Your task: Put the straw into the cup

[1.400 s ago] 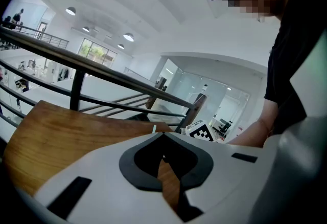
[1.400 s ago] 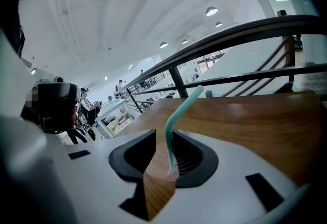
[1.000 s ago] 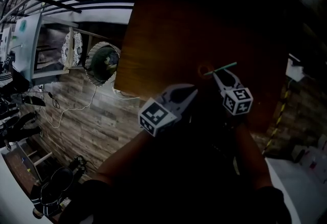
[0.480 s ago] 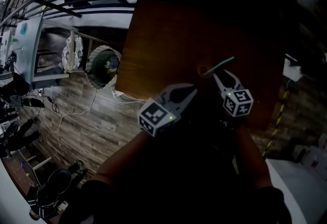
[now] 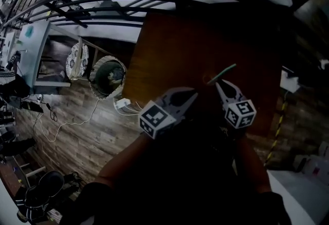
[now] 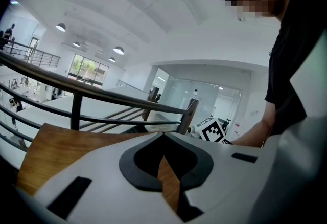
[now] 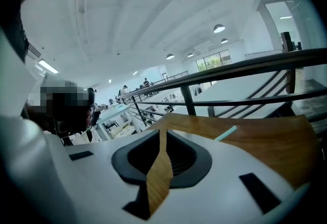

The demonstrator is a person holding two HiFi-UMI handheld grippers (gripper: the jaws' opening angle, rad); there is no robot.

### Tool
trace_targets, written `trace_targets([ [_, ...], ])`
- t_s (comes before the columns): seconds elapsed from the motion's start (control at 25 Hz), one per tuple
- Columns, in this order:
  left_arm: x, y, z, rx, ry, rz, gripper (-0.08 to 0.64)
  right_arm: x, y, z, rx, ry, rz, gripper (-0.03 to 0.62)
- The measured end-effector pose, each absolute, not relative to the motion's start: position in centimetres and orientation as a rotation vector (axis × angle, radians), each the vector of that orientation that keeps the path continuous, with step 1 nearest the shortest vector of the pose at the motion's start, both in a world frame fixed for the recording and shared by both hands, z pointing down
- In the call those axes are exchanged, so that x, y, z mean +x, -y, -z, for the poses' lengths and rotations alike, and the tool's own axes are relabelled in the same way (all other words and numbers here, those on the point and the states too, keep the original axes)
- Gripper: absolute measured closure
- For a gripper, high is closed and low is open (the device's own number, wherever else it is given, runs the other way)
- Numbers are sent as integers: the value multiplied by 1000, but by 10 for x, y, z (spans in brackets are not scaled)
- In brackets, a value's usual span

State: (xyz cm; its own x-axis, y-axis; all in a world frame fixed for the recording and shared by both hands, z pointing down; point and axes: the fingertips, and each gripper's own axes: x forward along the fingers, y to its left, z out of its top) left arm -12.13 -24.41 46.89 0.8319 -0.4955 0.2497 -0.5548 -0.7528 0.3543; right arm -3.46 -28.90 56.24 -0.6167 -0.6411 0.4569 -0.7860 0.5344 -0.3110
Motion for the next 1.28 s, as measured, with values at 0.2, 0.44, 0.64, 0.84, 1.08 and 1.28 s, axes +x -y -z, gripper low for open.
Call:
trace_targets([
  [0.2, -142, 238, -455, 2631, 796, -175, 549, -56, 278, -526, 1176, 2571, -624, 571],
  [0.44, -152, 222, -445, 2665, 794, -152, 549, -64, 253, -492, 1183, 2654, -578, 580],
  [0.64, -161, 207, -444, 2647, 798, -131, 549, -71, 235, -470, 1184, 2689, -556, 580],
  [0.84, -162, 197, -449, 2618, 823, -123, 549, -73, 225, -462, 1139, 2721, -531, 580],
  [1.08, -146, 179, -435, 2620, 885, -112, 549, -60, 210, -440, 1081, 2804, -508, 580],
  [1.28, -118, 156, -428, 2604, 950, -108, 549, -29, 181, -433, 1019, 2843, -504, 580],
])
